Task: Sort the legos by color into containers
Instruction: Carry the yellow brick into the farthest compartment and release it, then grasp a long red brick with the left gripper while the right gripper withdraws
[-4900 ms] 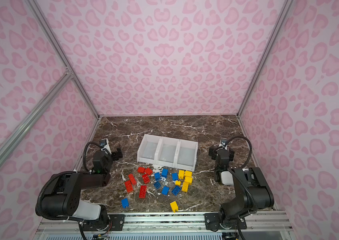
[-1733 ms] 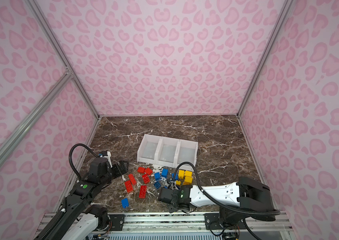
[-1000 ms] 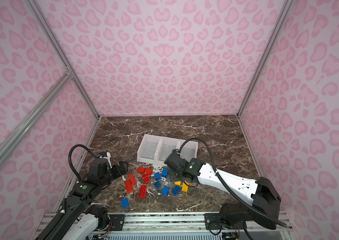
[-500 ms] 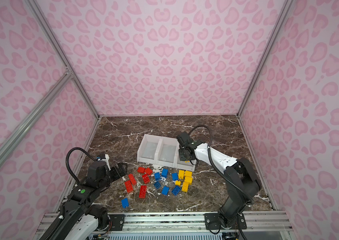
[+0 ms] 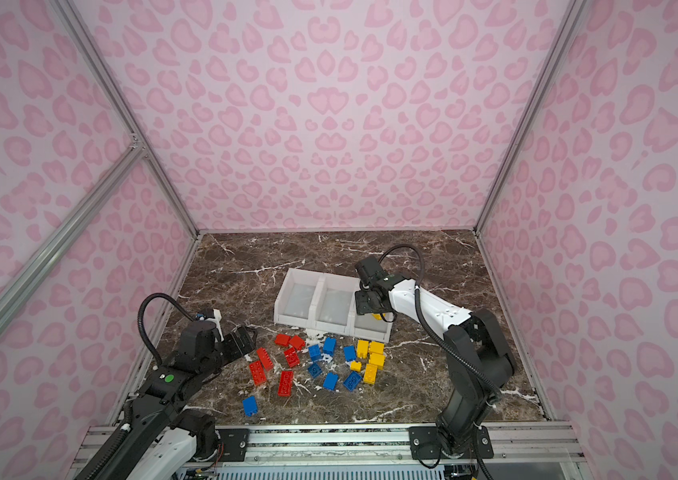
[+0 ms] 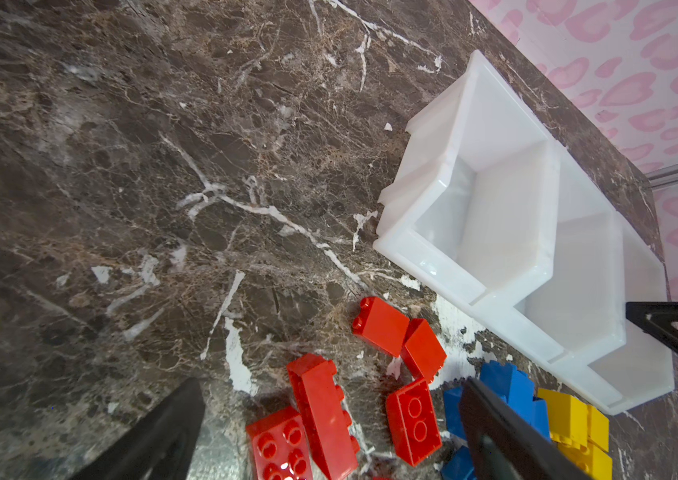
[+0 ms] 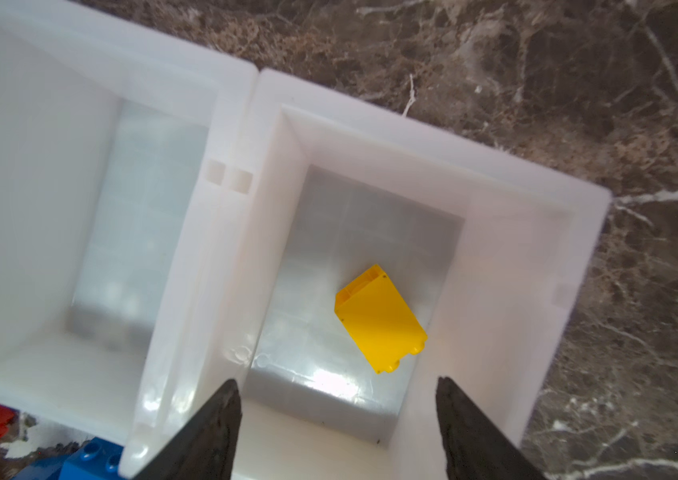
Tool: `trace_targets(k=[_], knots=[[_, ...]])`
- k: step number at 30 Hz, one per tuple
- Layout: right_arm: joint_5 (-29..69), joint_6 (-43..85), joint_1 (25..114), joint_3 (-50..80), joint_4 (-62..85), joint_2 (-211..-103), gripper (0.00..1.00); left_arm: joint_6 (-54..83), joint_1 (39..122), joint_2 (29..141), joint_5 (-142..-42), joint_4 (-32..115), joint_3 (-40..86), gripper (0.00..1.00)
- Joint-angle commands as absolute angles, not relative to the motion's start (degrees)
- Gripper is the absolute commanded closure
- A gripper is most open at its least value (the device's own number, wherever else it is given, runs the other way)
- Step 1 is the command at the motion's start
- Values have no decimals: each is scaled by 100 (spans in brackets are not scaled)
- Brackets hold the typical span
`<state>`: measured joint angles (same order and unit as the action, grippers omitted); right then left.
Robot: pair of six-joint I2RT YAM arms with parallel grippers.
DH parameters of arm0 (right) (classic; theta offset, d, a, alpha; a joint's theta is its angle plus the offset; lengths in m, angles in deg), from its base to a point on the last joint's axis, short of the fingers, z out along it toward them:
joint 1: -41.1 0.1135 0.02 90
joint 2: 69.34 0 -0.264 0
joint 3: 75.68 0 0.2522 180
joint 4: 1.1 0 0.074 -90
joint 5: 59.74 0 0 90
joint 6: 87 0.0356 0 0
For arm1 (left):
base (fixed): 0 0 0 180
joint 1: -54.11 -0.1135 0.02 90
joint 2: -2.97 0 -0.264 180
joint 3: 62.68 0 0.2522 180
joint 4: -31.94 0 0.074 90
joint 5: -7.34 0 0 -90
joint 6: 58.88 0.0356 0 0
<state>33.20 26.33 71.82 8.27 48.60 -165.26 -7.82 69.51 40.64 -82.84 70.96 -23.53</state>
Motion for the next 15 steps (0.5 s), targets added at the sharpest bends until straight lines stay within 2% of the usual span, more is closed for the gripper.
trace_targets(k=[1, 9, 15], knots=[[3272, 2618, 7189, 812, 4963, -16274, 24, -716, 6996, 4100, -8310, 7031, -2327, 2], [3231, 2905, 7316, 46, 4884, -15100, 24, -632, 7600, 4420, -8082, 7166, -2182, 2], [3369, 3159, 7705, -608, 4804, -14307, 24, -875, 8224, 4921, -7411, 7495, -2144, 4]])
